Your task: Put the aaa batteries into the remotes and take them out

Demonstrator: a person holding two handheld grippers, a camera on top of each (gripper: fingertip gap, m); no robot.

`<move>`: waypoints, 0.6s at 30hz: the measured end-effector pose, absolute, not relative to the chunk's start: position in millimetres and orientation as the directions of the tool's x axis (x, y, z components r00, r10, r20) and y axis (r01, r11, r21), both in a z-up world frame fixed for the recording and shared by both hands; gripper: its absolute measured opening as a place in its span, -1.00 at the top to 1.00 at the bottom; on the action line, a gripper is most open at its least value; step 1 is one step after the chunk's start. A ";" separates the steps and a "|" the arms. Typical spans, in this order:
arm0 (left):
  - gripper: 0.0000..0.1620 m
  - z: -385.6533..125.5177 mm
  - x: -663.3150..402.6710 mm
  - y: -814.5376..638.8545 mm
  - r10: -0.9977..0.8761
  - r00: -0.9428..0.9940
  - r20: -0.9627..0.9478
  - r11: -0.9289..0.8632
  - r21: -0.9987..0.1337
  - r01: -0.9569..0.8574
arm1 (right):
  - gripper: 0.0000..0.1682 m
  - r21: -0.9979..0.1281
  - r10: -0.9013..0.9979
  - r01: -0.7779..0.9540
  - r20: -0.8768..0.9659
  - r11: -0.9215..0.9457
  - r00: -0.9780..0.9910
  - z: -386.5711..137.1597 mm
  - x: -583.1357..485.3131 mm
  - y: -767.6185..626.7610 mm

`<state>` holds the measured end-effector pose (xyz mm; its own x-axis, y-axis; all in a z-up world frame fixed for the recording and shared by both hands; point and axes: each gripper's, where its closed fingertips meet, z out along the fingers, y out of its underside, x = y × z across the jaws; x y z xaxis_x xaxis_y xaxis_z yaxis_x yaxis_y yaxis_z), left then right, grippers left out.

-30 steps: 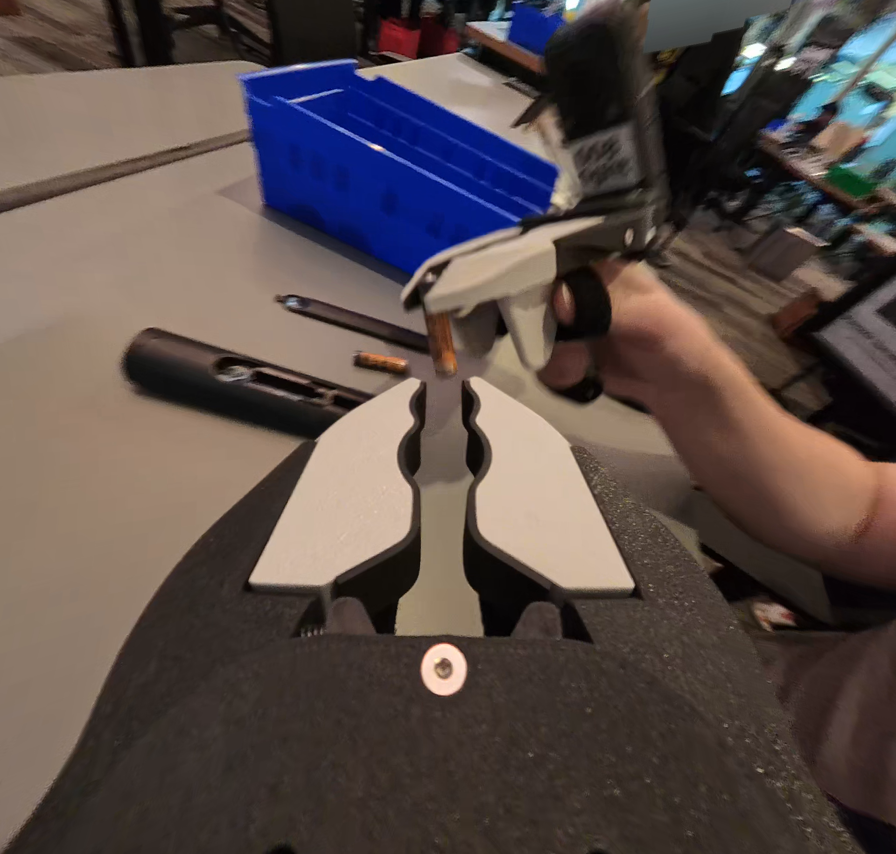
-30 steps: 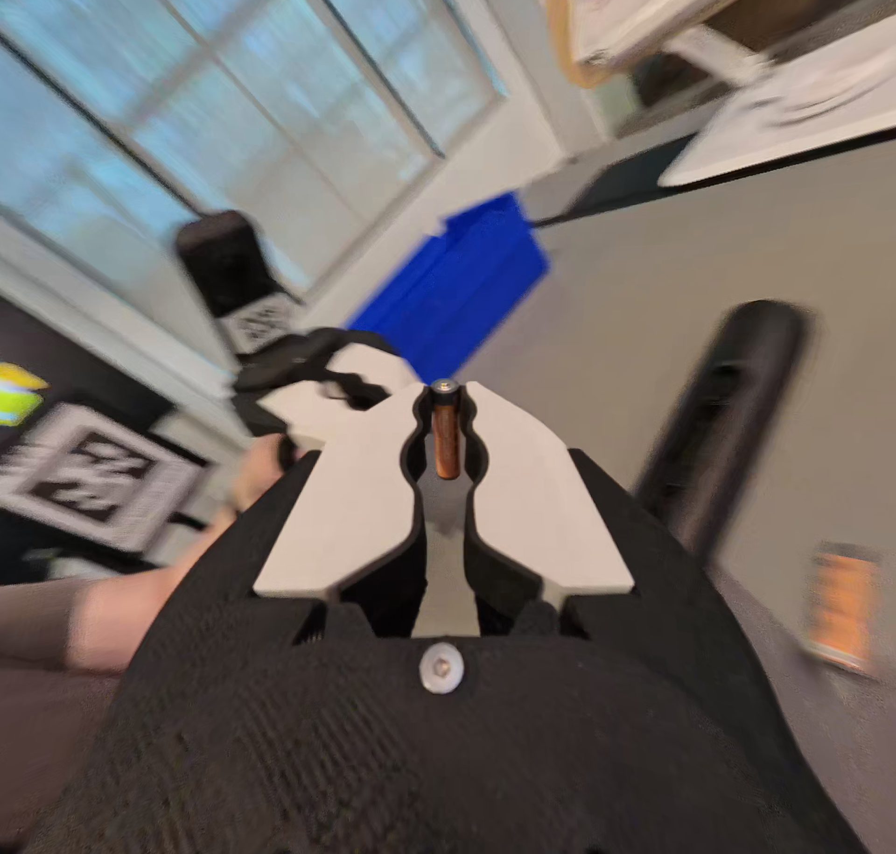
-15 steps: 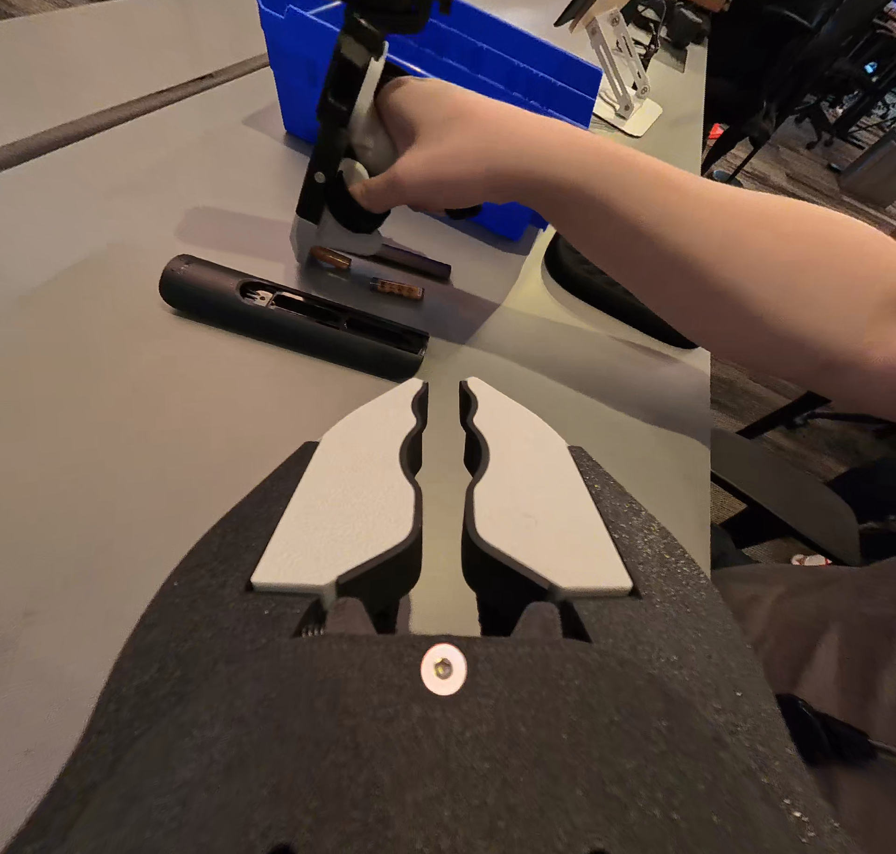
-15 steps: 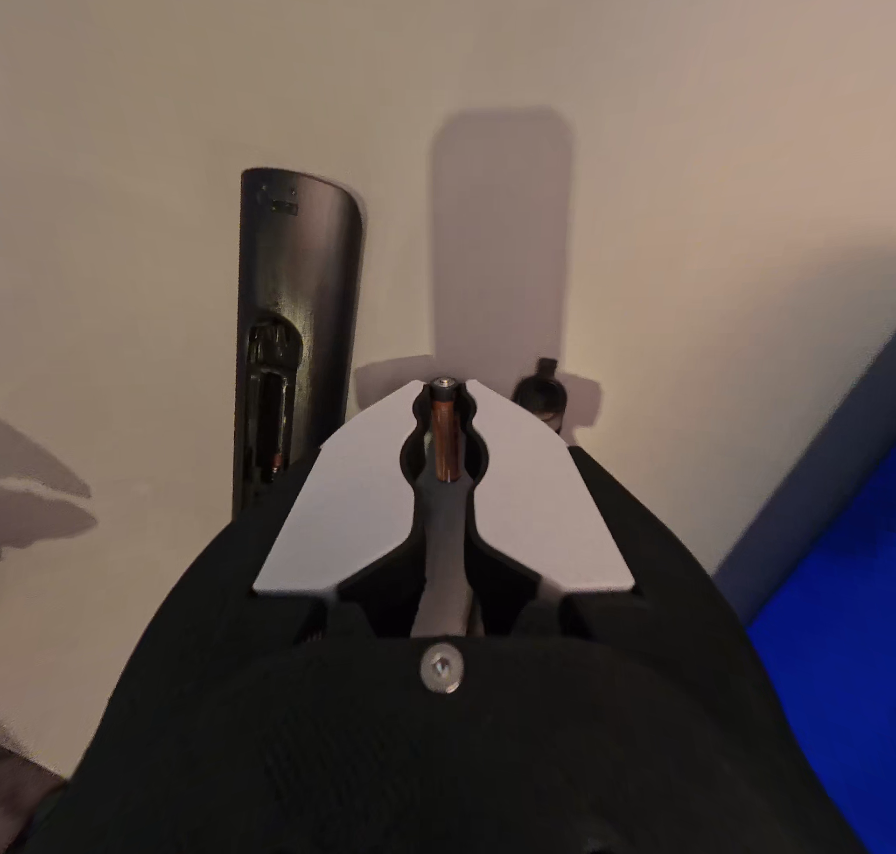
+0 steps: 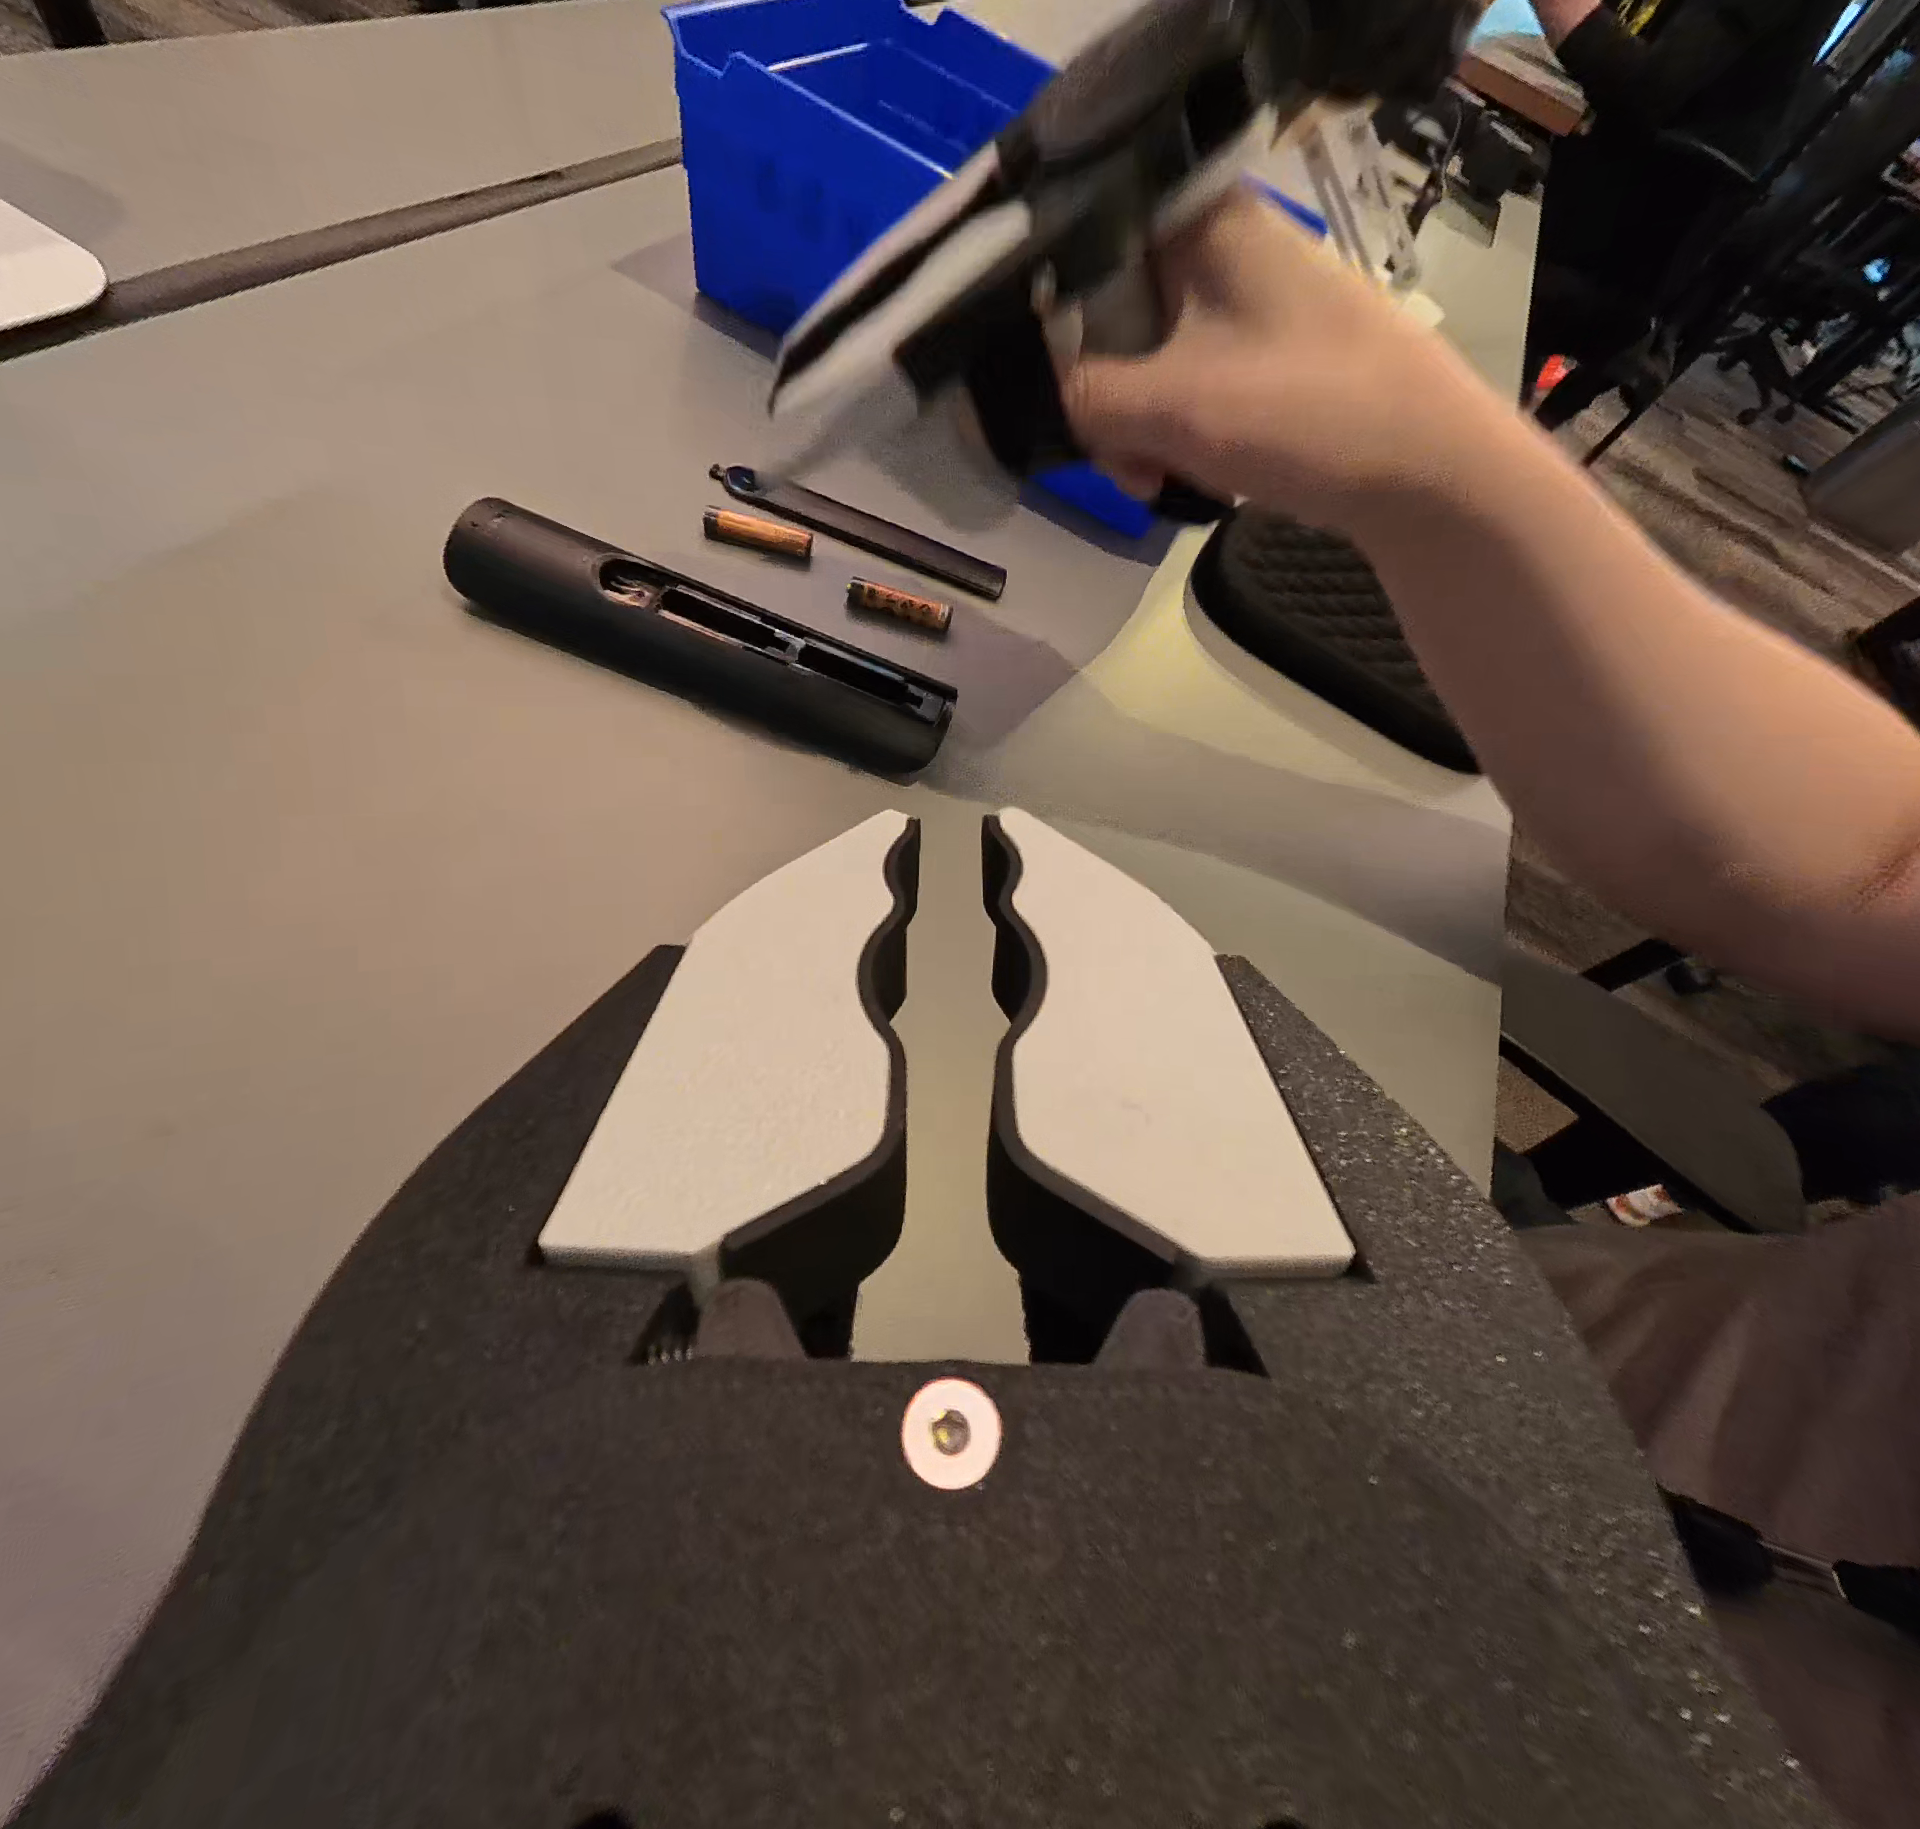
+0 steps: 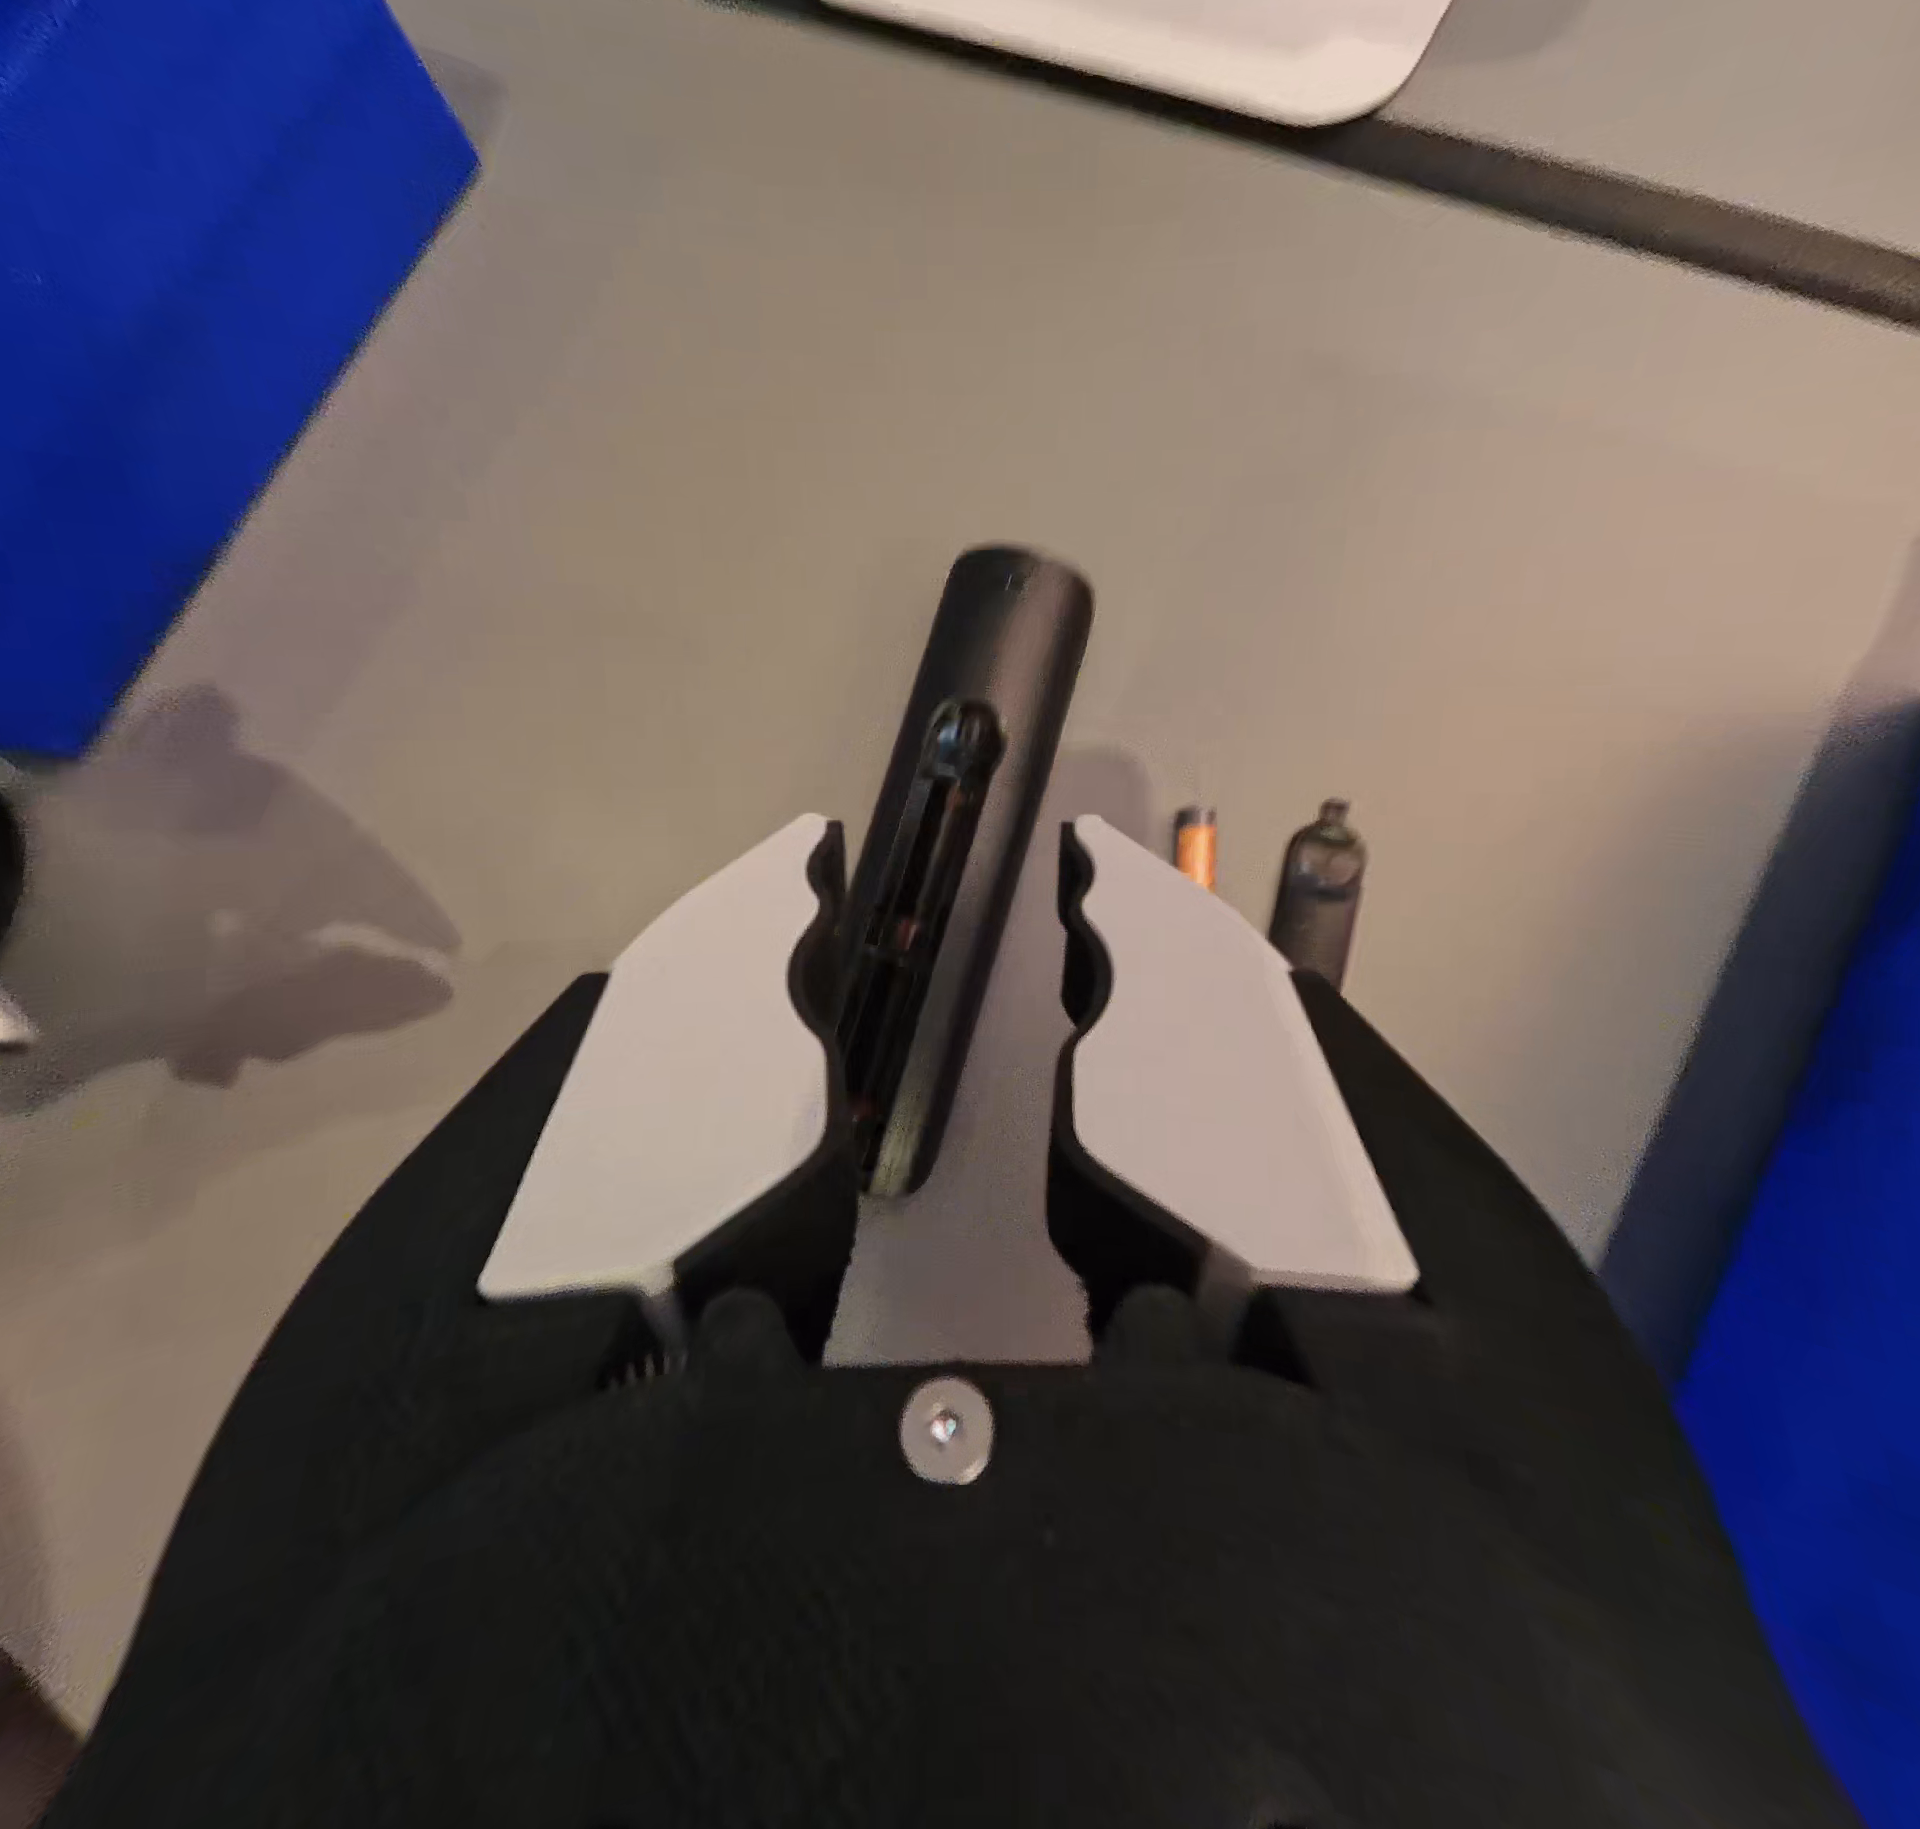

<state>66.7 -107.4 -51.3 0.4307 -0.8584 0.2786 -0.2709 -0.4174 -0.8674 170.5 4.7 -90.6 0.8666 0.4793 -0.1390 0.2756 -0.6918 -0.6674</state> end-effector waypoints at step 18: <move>0.69 -78.9 73.6 -80.0 -0.756 0.495 0.429 -0.556 -0.819 -0.140 | 0.42 -0.605 0.483 0.315 -0.133 -0.731 0.865 -160.9 150.7 -2.2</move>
<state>73.6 -80.0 -78.9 0.4952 -0.7557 0.4285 -0.1400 -0.5562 -0.8191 150.7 -2.2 -160.9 0.8653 0.4834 -0.1325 0.3155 -0.7308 -0.6053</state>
